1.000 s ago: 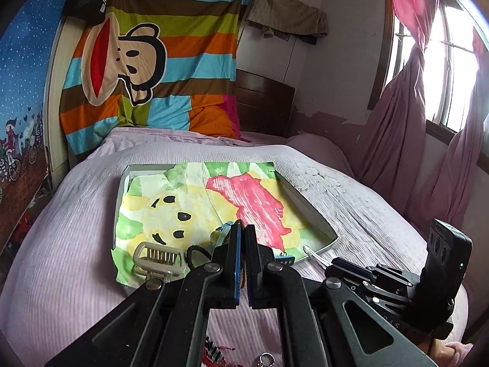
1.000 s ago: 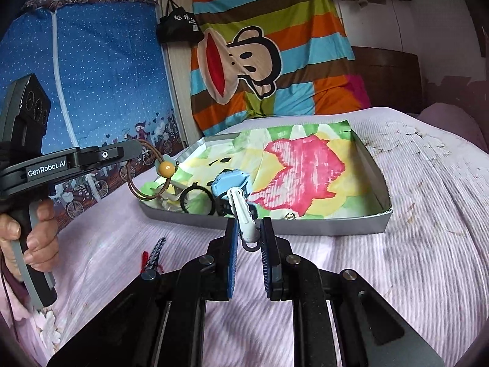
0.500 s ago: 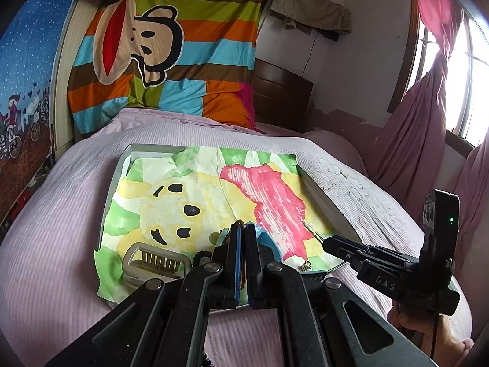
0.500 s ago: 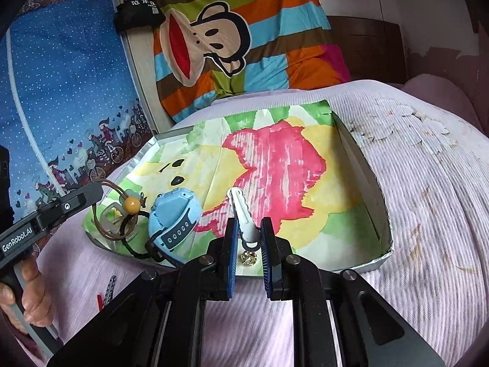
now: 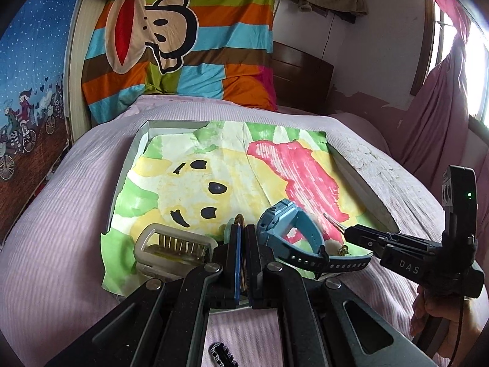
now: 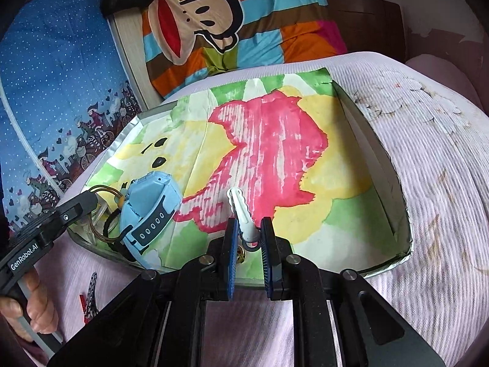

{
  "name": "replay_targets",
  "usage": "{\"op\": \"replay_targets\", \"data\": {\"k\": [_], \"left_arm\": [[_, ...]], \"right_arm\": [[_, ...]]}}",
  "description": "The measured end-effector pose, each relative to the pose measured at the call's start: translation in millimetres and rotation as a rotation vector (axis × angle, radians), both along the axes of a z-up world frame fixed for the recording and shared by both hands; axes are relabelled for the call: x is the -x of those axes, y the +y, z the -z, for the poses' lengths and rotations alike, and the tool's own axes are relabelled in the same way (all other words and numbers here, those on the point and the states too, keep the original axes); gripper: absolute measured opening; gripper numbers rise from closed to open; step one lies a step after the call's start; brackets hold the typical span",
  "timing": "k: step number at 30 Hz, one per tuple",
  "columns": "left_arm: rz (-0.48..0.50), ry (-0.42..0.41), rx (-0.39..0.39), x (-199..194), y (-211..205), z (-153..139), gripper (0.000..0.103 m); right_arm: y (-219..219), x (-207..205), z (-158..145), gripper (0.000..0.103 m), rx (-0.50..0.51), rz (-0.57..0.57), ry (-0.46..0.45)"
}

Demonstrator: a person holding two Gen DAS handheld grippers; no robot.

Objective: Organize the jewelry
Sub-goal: 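Grasp the yellow-bead keychain with the left tool while the right tool grasps the white clip, place both in tray, then withdraw both tools from the tray toward the jewelry left on the bed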

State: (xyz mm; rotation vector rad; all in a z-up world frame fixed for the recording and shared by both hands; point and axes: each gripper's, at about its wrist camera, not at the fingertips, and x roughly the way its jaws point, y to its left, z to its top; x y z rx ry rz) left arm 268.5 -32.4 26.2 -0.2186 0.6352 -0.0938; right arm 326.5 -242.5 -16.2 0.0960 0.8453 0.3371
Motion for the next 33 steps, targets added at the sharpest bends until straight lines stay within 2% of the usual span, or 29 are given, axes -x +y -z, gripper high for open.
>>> {"op": "replay_targets", "data": {"k": [4, 9, 16, 19, 23, 26, 30, 33], "left_arm": [[-0.003, 0.014, -0.005, 0.1, 0.3, 2.4, 0.003], [-0.003, 0.023, -0.011, 1.7, 0.0, 3.7, 0.003], [-0.007, 0.002, -0.003, 11.9, 3.0, 3.0, 0.018], [-0.013, -0.025, -0.006, 20.4, 4.8, -0.2, 0.031], [-0.034, -0.077, -0.009, 35.5, 7.5, -8.8, 0.066], [-0.039, -0.105, -0.012, 46.9, 9.9, -14.1, 0.075], [-0.065, -0.152, -0.023, 67.3, 14.7, -19.0, 0.095], [-0.089, -0.191, -0.032, 83.5, 17.7, -23.2, 0.103]], "right_arm": [[-1.3, -1.9, 1.4, 0.014, -0.016, -0.004, 0.023], [-1.5, 3.0, 2.9, 0.014, -0.026, -0.005, 0.003], [-9.1, 19.4, -1.1, 0.033, -0.057, 0.016, -0.067], [-14.5, 33.0, -5.0, 0.04, -0.067, 0.036, -0.123], [-22.4, 53.1, -14.3, 0.053, -0.095, 0.064, -0.198], [-28.4, 68.7, -22.4, 0.064, -0.121, 0.093, -0.248], [-32.8, 91.7, -33.0, 0.085, -0.142, 0.112, -0.317], [-33.5, 109.2, -40.1, 0.092, -0.152, 0.115, -0.36]]}}
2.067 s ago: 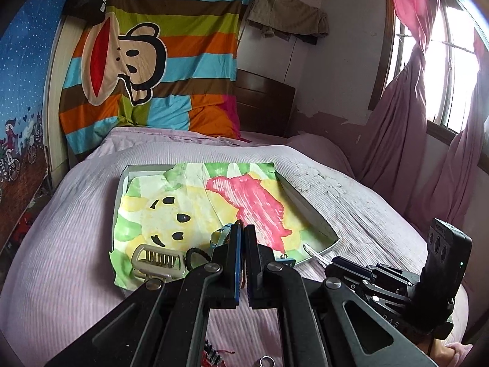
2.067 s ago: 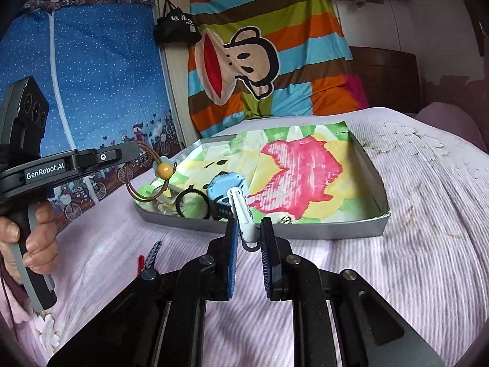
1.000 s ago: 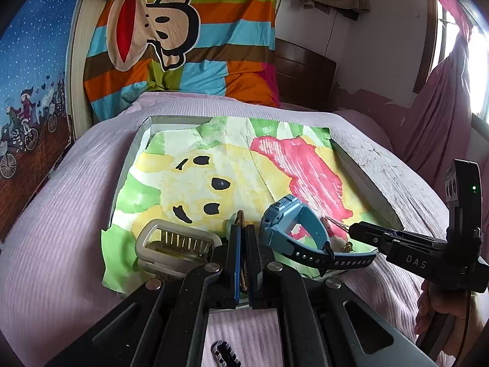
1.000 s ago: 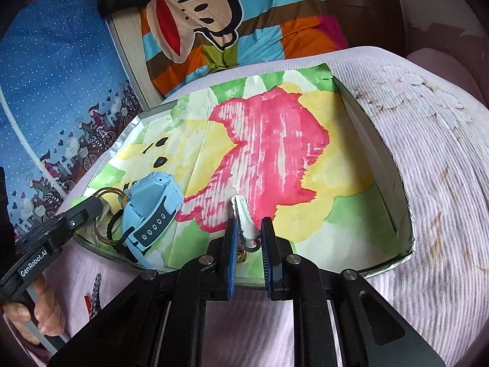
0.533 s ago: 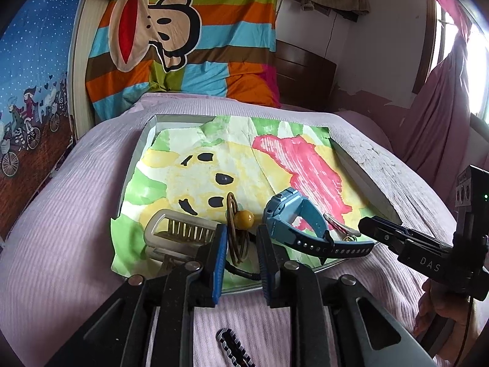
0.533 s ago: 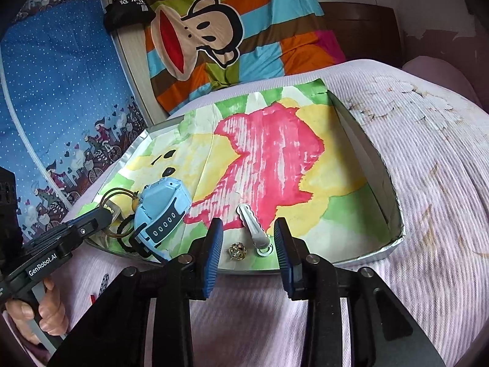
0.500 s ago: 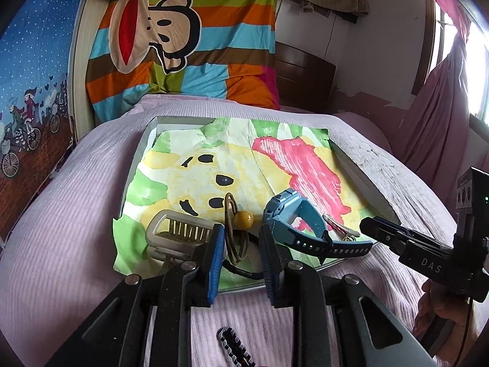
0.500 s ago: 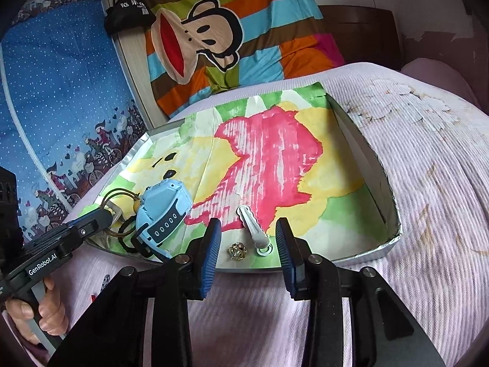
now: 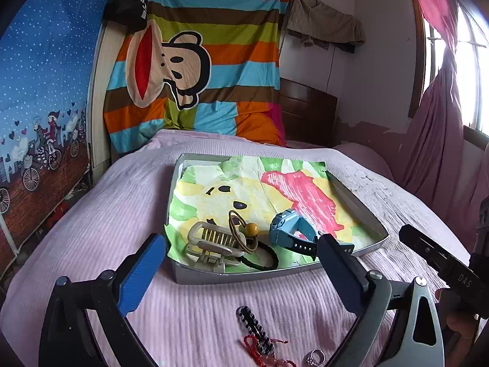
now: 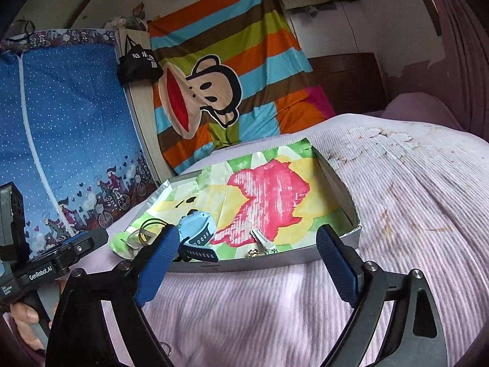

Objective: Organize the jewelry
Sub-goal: 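Withdraw both tools from the tray toward the jewelry left on the bed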

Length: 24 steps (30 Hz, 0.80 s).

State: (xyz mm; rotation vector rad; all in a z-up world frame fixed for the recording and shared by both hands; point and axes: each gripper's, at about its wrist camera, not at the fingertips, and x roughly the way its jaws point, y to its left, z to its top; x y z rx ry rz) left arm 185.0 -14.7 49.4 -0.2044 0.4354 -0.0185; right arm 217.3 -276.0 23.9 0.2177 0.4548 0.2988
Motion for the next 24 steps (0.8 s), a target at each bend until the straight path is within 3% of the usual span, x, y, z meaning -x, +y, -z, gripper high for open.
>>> {"op": "replay_targets", "data": {"k": [3, 15, 24], "left_arm": [[-0.01, -0.033, -0.007, 14.4, 2.7, -4.0, 0.103], [-0.025, -0.087, -0.085, 63.3, 8.2, -9.0, 0.103], [-0.034, -0.078, -0.126, 89.0, 12.4, 1.7, 0.103]], "right_arm": [[0.4, 17.2, -5.7, 0.101, 0.002, 0.016, -0.039], [13.9, 80.3, -25.8, 0.102, 0.064, -0.004, -0.148], [18.7, 109.1, -18.7, 0.102, 0.107, -0.053, -0.136]]}}
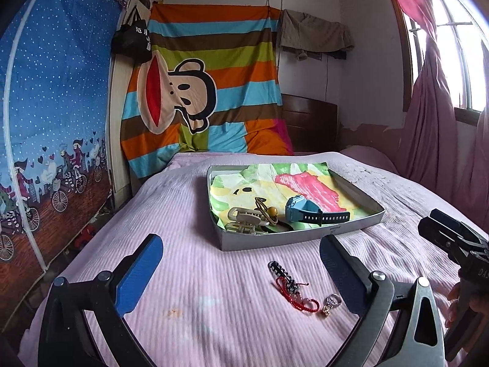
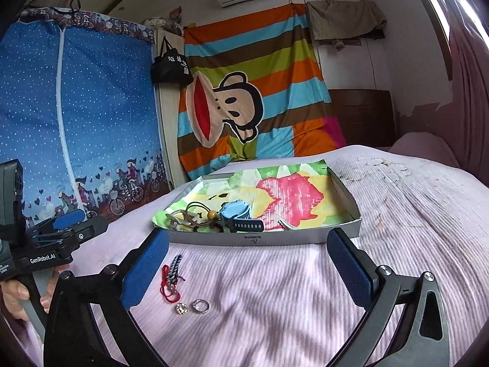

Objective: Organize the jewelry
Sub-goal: 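Withdraw both tools from the tray toward the jewelry left on the bed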

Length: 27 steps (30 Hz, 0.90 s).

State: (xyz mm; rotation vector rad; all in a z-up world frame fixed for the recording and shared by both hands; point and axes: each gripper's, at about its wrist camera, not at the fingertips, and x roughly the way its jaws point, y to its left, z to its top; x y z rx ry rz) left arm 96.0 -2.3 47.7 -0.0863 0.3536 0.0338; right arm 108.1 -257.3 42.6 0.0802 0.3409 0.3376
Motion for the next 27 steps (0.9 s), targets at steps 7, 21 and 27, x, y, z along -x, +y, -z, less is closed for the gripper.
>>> {"op": "replay_targets", "data": {"k": [7, 21, 27], "left_arm": [[-0.003, 0.038, -0.002, 8.2, 3.0, 12.8, 0.103], [0.078, 0.157, 0.03, 2.3, 8.5, 31.7, 0.103], [0.131, 0.197, 0.02, -4.6, 2.0, 36.1, 0.103]], "right_arm": [[3.1, 4.8, 7.8, 0.102, 0.021, -0.03, 0.031], [24.2, -9.0, 40.7, 0.102, 0.154, -0.099, 0.167], [29.6, -17.9, 49.6, 0.102, 0.192, -0.121, 0.223]]}}
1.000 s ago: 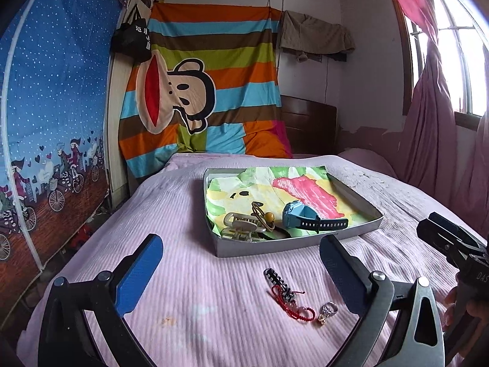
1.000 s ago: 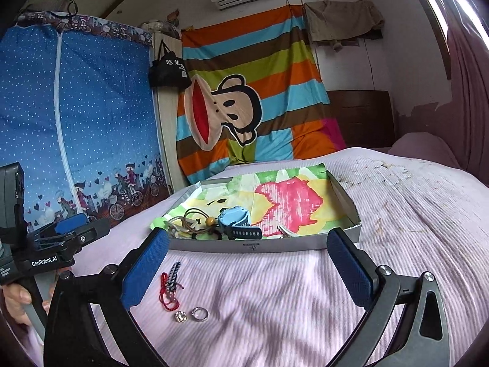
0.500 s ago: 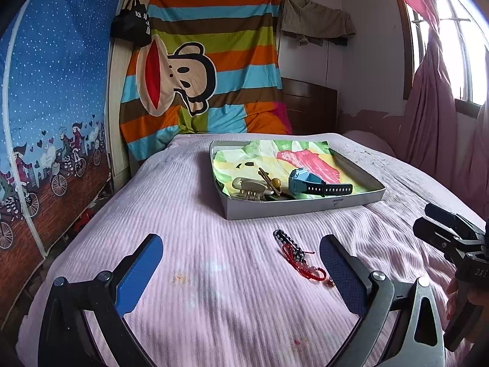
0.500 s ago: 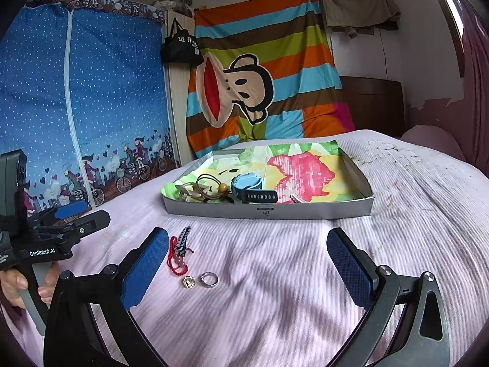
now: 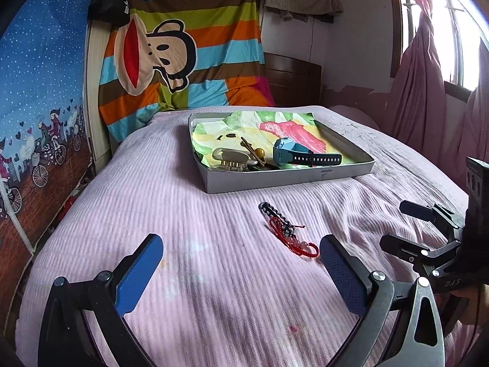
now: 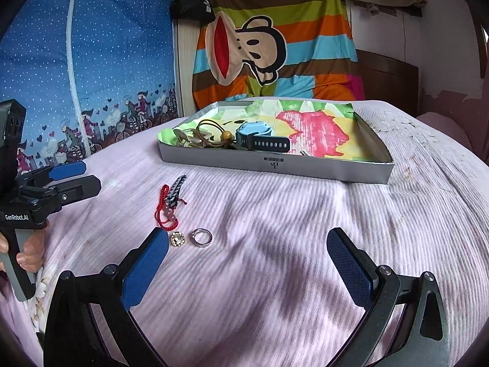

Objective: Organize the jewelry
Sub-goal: 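Withdraw both tools from the tray toward the jewelry left on the bed, then grasp the red cord bracelet with the left tool while the right tool grasps the silver ring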

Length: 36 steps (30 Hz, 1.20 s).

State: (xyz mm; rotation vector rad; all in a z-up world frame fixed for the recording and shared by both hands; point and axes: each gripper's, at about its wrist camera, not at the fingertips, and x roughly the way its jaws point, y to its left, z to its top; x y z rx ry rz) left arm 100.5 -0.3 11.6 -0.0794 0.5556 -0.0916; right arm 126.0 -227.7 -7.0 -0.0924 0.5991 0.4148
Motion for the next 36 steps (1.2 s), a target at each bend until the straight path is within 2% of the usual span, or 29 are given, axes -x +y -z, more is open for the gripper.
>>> {"op": "replay_targets", "data": {"k": [2, 4, 8, 10, 14, 16, 18, 25, 32, 36], "left_arm": [[0.024, 0.015, 0.0, -2.6, -2.1, 1.0, 0.102], [0.05, 0.035, -0.002, -5.1, -4.9, 2.9, 0.094], [0.111, 0.075, -0.011, -10.7, -13.3, 7.0, 0.078], [0.143, 0.094, -0.014, -13.4, -18.7, 9.5, 0.07], [0.192, 0.145, -0.011, -21.1, -25.9, 15.8, 0.052], [0.203, 0.168, -0.003, -26.3, -27.7, 18.5, 0.044], [0.21, 0.184, 0.016, -30.9, -28.3, 20.0, 0.038], [0.193, 0.242, 0.07, -48.3, -30.9, 27.5, 0.026], [0.154, 0.286, 0.097, -62.7, -31.9, 36.3, 0.018], [0.15, 0.296, 0.096, -65.8, -33.2, 39.2, 0.013]], "right_arm": [[1.2, -3.1, 3.5, 0.102, 0.01, -0.009, 0.021], [1.4, -5.5, 7.1, 0.101, 0.012, -0.016, 0.042], [3.8, -9.7, 12.4, 0.098, 0.012, -0.038, 0.074], [5.7, -11.5, 15.3, 0.092, 0.016, -0.052, 0.088], [9.9, -14.2, 20.2, 0.09, 0.023, -0.073, 0.111], [11.5, -14.7, 21.5, 0.08, 0.026, -0.082, 0.116], [13.1, -16.1, 22.6, 0.074, 0.032, -0.084, 0.121], [22.9, -19.6, 25.3, 0.057, 0.058, -0.12, 0.128], [33.5, -26.0, 30.6, 0.053, 0.08, -0.157, 0.15], [34.8, -31.2, 33.1, 0.048, 0.074, -0.157, 0.165]]}}
